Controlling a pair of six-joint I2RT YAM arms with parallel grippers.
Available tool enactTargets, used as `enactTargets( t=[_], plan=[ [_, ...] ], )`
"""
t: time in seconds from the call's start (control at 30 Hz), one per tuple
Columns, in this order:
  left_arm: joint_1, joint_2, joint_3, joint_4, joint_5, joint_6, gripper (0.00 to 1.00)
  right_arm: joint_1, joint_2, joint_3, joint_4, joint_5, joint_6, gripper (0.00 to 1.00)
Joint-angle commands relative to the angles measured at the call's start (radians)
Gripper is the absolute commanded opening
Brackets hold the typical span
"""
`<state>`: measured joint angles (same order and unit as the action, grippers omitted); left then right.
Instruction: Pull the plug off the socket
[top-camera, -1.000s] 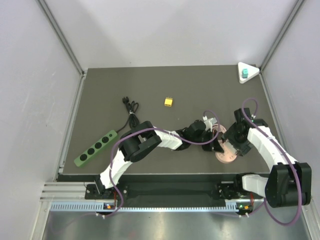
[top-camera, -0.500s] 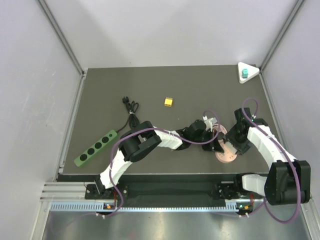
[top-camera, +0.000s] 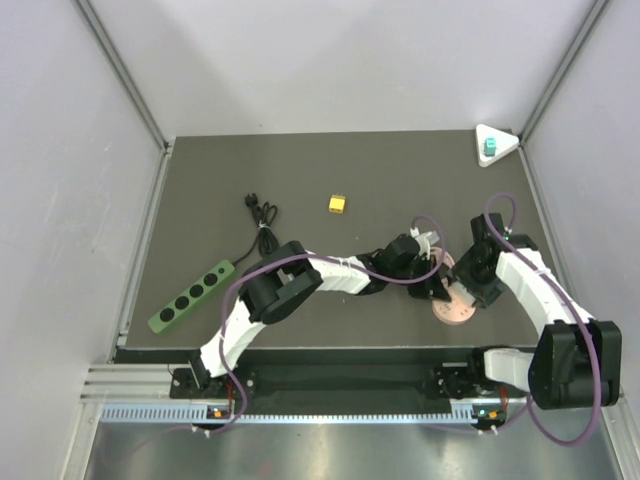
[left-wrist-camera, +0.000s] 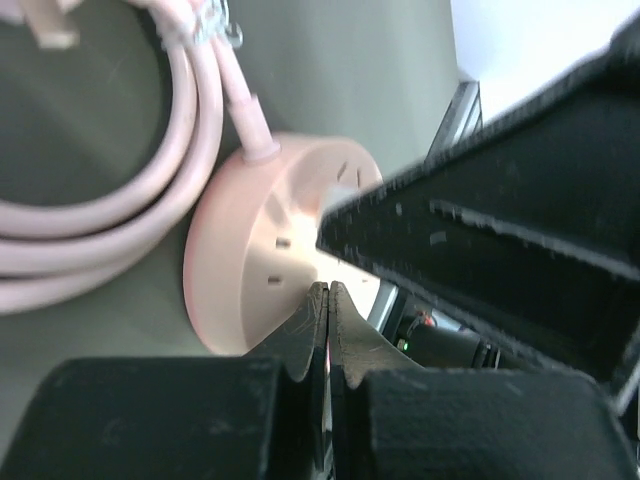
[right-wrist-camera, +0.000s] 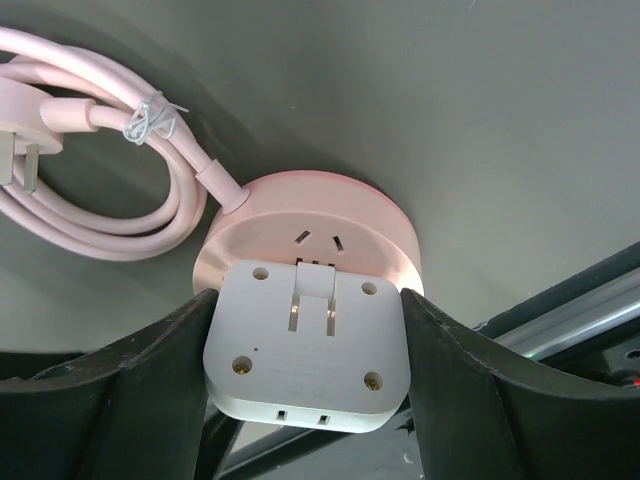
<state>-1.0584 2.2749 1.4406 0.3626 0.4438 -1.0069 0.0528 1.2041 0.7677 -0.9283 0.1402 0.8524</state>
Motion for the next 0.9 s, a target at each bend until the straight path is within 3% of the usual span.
enactTargets(
  t=[0.0,0.5,0.6,0.87],
  plan=[
    [0.006,0.083,-0.003,-0.177,-0.120,0.067,0.00,-0.014,-0.072,0.058,-0.055,-0.070,-0.010,0.00],
    [0.008,0.106,0.020,-0.195,-0.139,0.074,0.00,-0.117,-0.175,0.061,-0.107,-0.167,-0.053,0.00],
    [0.009,0.092,0.049,-0.157,-0.058,0.096,0.00,-0.117,-0.155,0.018,-0.073,-0.177,-0.059,0.00],
    [0.006,0.127,0.078,0.032,0.098,-0.032,0.00,-0.117,-0.126,-0.036,-0.007,-0.191,-0.056,0.00]
  ],
)
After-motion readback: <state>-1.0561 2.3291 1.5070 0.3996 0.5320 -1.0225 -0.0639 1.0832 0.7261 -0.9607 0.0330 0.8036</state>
